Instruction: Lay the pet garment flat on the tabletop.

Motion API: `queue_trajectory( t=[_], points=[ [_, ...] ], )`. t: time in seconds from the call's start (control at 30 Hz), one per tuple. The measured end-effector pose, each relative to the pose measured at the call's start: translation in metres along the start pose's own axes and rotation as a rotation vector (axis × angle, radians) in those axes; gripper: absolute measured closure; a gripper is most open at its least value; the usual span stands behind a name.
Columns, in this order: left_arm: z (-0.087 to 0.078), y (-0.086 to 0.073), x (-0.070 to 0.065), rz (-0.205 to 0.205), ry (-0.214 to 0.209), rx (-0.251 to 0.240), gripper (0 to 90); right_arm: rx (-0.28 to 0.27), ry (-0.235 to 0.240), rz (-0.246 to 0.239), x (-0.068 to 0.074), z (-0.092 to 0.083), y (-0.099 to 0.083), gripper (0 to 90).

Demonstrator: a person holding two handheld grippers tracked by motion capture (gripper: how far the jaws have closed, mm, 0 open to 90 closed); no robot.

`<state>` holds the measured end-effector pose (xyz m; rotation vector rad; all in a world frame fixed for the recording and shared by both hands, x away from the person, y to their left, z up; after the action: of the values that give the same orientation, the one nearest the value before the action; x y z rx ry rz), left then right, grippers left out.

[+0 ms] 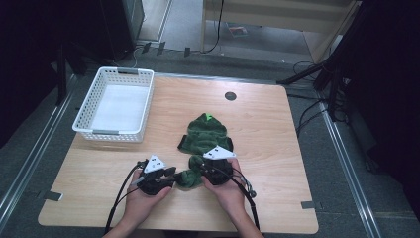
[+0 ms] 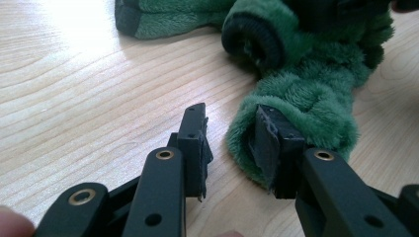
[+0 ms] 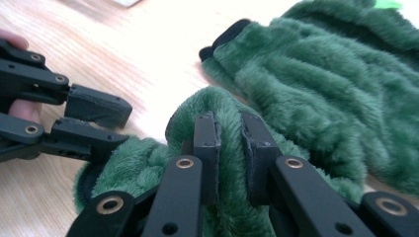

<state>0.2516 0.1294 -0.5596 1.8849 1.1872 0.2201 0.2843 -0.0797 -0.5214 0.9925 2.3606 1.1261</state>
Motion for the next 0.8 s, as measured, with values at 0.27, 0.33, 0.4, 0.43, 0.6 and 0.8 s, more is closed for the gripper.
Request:
queue_trajectory(
  t=[0.27,0.33,0.4,0.43,0.6,0.8],
  points=[
    [0.001,0.000,-0.001,0.004,0.000,0.013,66.0,-0.038,-0.004,0.024,-0.003,-0.010,-0.001,78.7],
    [0.002,0.001,0.000,0.001,-0.006,0.013,65.9,-0.050,-0.013,0.028,-0.005,-0.013,-0.002,78.4],
    [0.002,0.001,0.000,-0.001,-0.010,0.013,65.9,-0.063,-0.024,0.040,-0.007,-0.017,-0.003,78.3],
    [0.002,0.001,0.000,-0.001,-0.010,0.013,65.9,-0.069,-0.030,0.045,-0.008,-0.019,-0.003,78.4],
    [0.001,0.001,0.000,0.000,-0.009,0.012,65.9,-0.100,-0.052,0.078,-0.015,-0.031,-0.008,78.6],
    [0.001,0.001,0.000,0.003,-0.010,0.014,66.0,-0.141,-0.062,0.119,-0.023,-0.045,-0.016,78.2]
  ],
)
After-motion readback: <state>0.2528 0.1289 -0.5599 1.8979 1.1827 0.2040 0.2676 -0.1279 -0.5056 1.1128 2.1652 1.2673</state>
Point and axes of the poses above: each handheld gripper's, and its own axes: z roughly forward along the jaws, y roughly out of its top, x roughly to its left, the point moved 1 cm from there along z, roughly forward along the jaws, and after that the axes turned 5 degrees about -z, right-handed, at the moved point
